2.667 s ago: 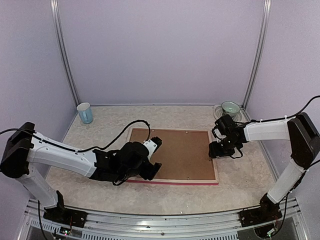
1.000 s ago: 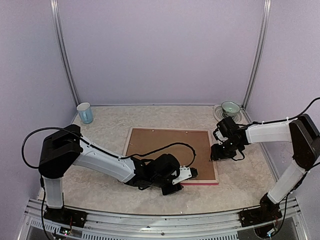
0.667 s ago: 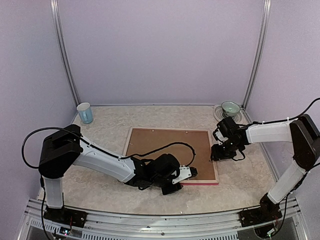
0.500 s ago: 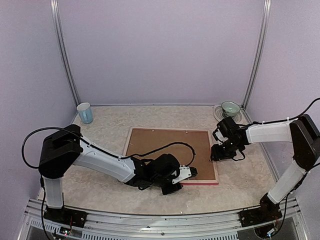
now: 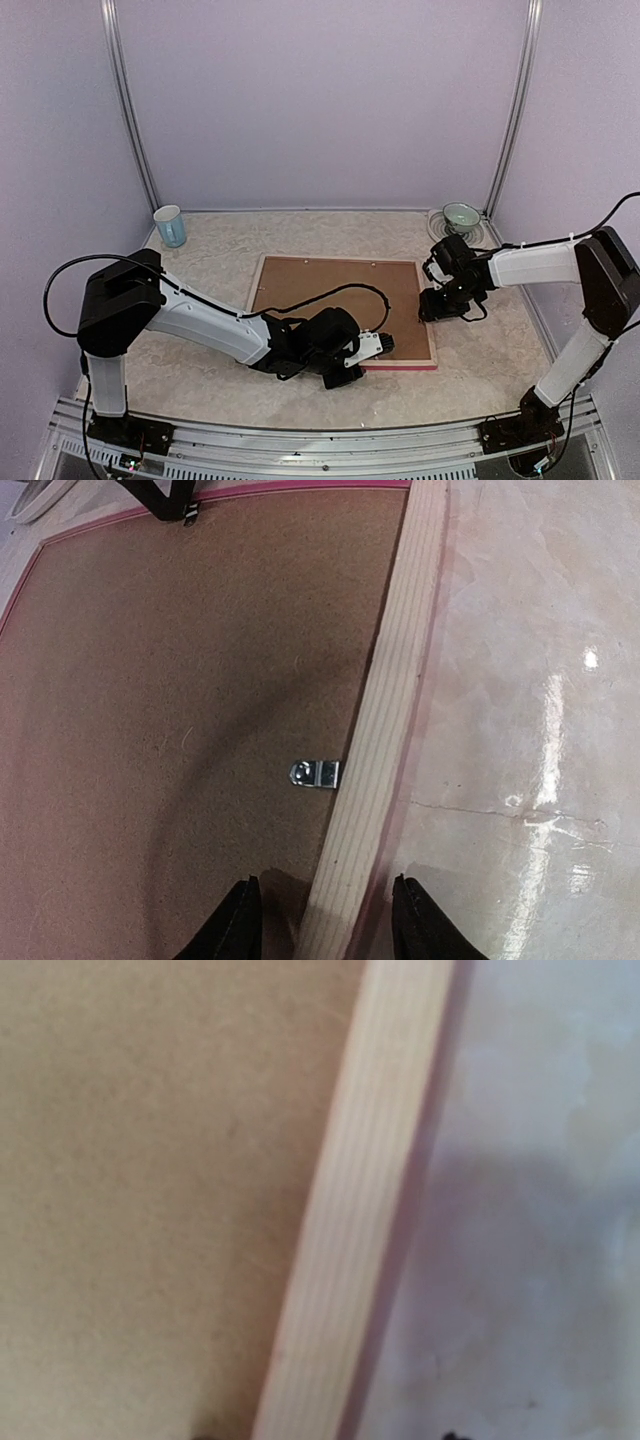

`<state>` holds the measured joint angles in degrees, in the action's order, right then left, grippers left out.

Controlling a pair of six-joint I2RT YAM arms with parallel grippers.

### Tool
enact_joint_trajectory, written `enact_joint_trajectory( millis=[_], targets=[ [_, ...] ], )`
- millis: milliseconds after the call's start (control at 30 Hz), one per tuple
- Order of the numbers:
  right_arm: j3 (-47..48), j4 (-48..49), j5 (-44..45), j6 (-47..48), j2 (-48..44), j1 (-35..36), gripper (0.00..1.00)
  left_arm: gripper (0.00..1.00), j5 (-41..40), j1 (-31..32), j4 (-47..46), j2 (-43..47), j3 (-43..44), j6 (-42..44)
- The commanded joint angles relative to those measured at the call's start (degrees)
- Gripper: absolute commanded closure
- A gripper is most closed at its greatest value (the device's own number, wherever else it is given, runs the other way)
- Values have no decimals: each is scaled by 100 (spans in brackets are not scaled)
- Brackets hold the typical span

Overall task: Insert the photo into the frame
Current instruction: Press the fastener onto the backboard, then pick up the photo frame from the center of the board.

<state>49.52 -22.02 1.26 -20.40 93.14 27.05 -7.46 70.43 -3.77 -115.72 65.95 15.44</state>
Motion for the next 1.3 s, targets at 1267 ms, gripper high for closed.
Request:
enact_joint_trajectory(
  millis=[1267],
  targets=[
    [574, -1408, 836, 188, -198, 424, 40, 63, -519, -43, -1, -114, 72, -179]
  ],
)
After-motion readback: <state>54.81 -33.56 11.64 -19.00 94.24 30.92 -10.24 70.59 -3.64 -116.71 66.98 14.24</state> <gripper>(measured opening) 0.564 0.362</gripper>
